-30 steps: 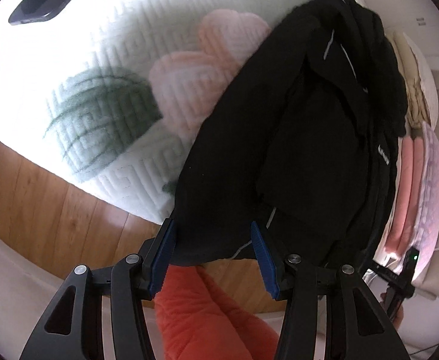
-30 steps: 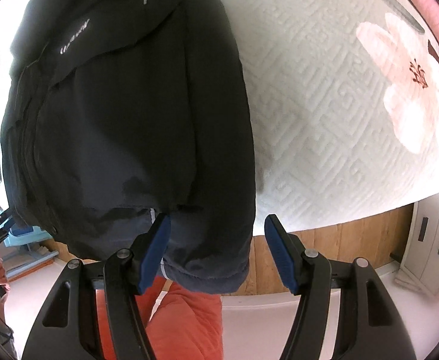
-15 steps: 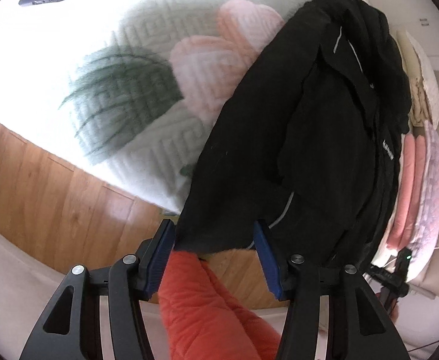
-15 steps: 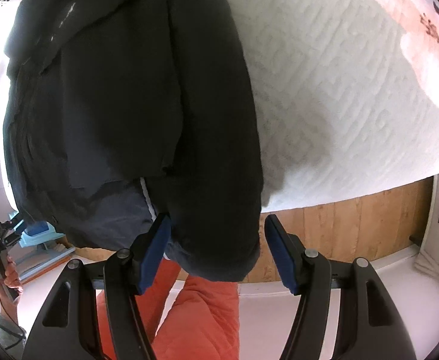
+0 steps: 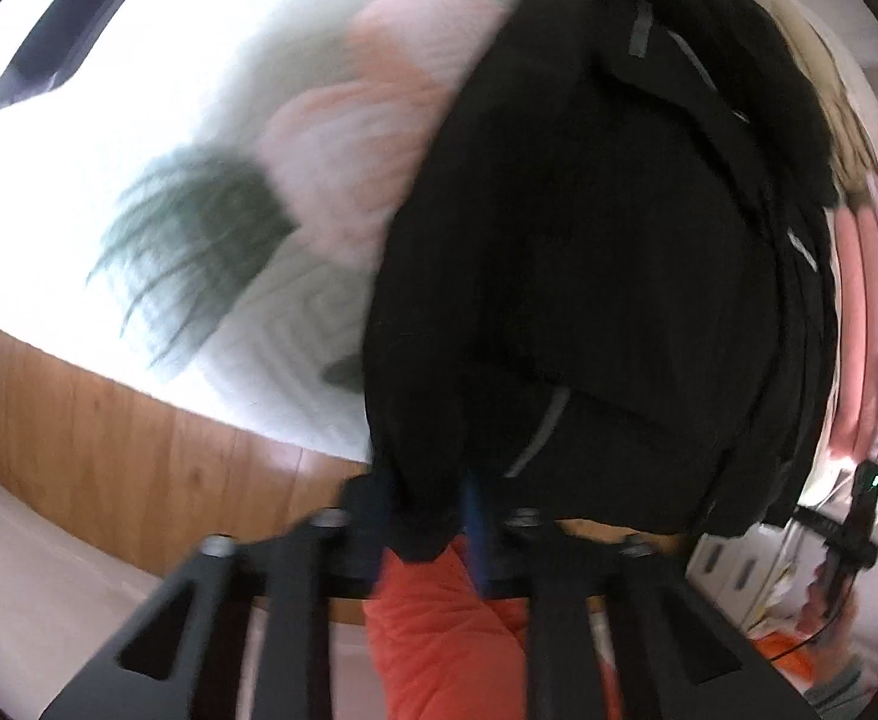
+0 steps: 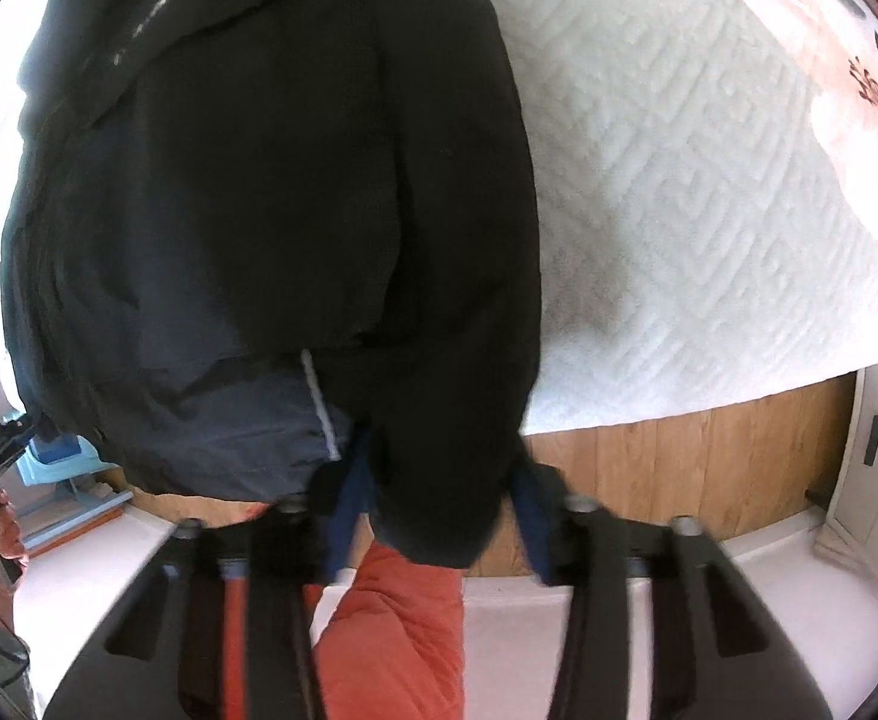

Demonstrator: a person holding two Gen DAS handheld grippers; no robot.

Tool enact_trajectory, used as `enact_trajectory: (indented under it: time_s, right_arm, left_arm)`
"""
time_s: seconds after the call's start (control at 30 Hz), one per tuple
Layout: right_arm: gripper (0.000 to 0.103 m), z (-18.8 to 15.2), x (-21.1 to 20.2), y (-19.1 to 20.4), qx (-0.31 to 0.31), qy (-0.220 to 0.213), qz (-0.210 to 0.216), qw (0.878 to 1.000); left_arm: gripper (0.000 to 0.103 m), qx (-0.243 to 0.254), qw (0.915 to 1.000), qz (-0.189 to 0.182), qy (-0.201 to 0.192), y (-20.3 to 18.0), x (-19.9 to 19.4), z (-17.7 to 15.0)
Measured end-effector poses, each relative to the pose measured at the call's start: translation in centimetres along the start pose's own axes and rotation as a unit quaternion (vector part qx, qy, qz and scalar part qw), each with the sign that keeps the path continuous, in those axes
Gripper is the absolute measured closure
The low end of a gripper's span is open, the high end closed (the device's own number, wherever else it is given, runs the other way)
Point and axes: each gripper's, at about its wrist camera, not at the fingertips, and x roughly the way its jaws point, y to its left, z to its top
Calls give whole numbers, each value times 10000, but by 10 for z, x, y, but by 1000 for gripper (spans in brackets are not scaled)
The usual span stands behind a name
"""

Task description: Fold large clothes

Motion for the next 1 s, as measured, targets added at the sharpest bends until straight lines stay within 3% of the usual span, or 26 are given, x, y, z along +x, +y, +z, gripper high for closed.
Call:
enact_trajectory:
  time_s: [0.1,0.13,0.3,0.5,0.83,1.0]
  right_arm:
    - [74,-5,-11,7,-42,-116,-45,9999]
    - [83,-7,-15,10,-82,-149,-29,9999]
    - [83,-13,-30,26,-263,-318,11,9991]
    - [83,-5,-12,23,-112,-145,134,9997]
    - [70,21,-12,-3,-110,193,318,9992]
    - [55,27,-12,4,-178,261,418,9986]
  left_arm:
    - [95,160,9997,-60,-185,-16,-17,0]
    - [95,125,9995,-183,-234,-16,-22,1]
    - [95,-224,9975,-629,-237,-1,-27,9]
    - [92,-616,9928,-1022,-39,13,-12,17]
    - [83,-851,9910,-1023,115,24,-3,14]
    - [62,-1061,9878,-1116,234,34,-3,12]
